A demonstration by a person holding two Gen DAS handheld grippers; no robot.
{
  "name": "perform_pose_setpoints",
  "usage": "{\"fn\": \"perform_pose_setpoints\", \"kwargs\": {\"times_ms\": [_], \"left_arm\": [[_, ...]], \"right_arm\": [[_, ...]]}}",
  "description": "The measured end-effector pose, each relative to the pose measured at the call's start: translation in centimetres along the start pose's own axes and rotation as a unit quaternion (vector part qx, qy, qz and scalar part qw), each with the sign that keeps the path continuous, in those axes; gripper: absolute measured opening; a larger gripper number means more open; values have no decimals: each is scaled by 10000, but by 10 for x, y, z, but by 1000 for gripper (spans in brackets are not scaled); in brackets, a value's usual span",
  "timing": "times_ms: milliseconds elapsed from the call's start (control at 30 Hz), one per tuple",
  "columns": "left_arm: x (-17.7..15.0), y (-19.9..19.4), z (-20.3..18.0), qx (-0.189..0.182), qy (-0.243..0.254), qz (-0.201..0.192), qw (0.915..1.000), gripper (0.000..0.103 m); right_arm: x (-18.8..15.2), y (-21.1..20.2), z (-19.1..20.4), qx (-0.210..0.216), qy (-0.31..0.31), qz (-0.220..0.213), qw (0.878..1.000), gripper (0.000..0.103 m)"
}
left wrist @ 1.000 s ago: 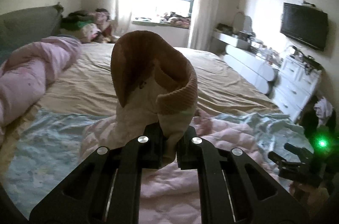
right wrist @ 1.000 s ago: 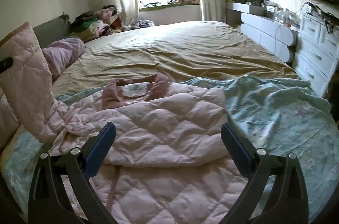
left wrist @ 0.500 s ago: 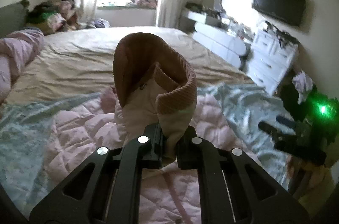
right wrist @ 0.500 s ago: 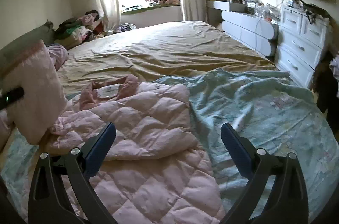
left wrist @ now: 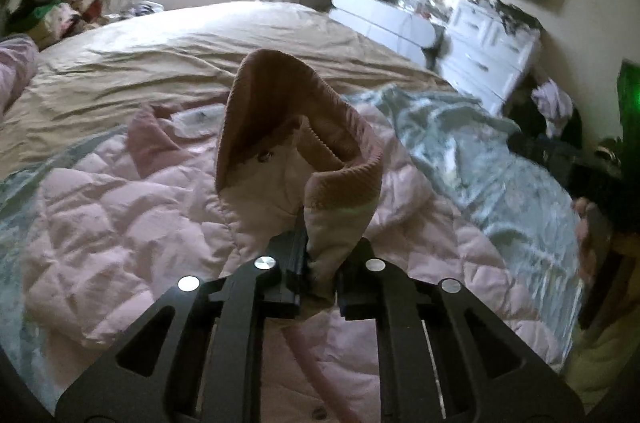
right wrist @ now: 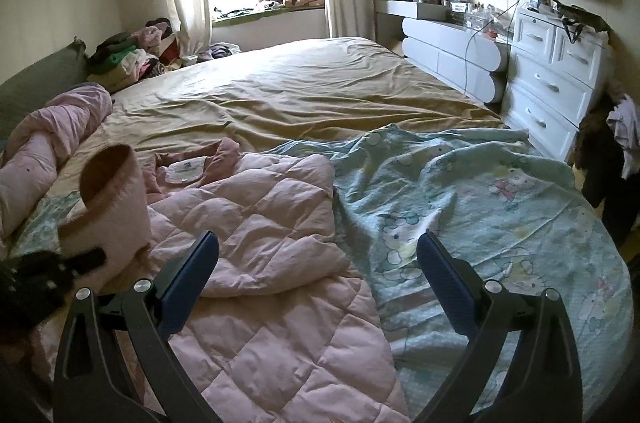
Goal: Fold large clothes
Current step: 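Lower the sleeve onto the jacket body and open the left tool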
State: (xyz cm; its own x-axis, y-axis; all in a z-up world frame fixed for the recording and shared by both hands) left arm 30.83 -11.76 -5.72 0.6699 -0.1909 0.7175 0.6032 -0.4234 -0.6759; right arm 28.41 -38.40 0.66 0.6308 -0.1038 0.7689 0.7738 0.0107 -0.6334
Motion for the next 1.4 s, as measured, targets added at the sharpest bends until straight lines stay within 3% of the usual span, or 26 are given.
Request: {"fn": "perform_pose_setpoints", "kwargs": {"times_ms": [133,233,333,400,467,567,700,1067,1267,1400], "left_arm": [[-15,19,-13,-29,284,219,9994,10],[-22,27,-21,-133,340,341,9988,21],[-32,31,-31,-310,375,457,9978,42],[-36,28,-36,-309,417,452,9976,64],[-38,24,-39,-345,431,469,9974,67],[-38,12,-46,-588,439,512,9960,81],[-35,-8,-37,-244,563,429,9972,93],[-22,-60,67,839,-100,209,9962,94],[-30,-93,126,1477,-289,118,9885,94],[-35,-109,158,1688,-490,49,9844,94]], "right_arm": [[-3,3,0,-17,5,74,10000,99],[-5,5,3,-16,-19,114,9999,99],[-4,8,6,-20,-22,167,9999,99],[-2,8,10,32,-16,161,9999,99],[1,6,15,95,-40,143,9998,99],[4,5,24,187,-58,143,9997,99],[8,3,35,344,-56,119,9993,99],[8,5,76,683,-87,200,9974,99],[2,11,97,880,-83,287,9957,99],[-6,20,112,975,-100,412,9943,99]]}}
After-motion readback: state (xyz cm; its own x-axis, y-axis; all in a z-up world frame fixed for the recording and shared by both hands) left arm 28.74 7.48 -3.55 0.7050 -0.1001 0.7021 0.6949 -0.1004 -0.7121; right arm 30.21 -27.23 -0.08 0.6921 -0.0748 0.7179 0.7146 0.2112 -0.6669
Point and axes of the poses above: each gripper's, at about its wrist camera, not at the fingertips, and y roughly the way its jaws point, z to its left, x to its top, the point moved 7 cm from there along y, roughly the way its jaws point
